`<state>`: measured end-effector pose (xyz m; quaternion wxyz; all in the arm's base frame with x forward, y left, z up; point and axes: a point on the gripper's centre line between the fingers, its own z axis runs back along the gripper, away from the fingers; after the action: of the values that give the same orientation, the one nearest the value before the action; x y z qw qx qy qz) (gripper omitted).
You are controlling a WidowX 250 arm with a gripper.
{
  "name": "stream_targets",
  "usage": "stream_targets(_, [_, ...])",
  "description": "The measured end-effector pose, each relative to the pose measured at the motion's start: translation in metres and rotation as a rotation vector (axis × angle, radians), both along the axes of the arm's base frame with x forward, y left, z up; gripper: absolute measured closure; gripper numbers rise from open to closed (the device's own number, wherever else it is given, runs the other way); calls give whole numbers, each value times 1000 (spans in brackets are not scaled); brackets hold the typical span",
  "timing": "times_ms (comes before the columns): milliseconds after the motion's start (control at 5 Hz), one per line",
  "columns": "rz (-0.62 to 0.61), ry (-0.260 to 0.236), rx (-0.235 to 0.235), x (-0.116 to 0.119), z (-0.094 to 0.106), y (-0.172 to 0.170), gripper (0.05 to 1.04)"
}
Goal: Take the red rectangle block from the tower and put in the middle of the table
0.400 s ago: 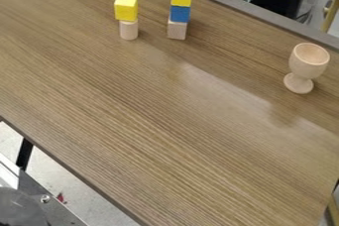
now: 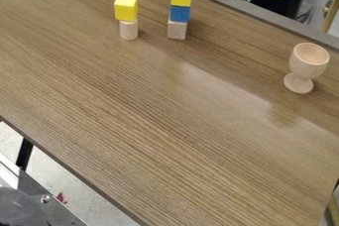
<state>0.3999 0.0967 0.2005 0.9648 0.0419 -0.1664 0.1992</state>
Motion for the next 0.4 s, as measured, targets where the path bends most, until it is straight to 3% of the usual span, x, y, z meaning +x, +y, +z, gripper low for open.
stream_targets(400, [-50, -10, -2, 31, -9, 5, 85])
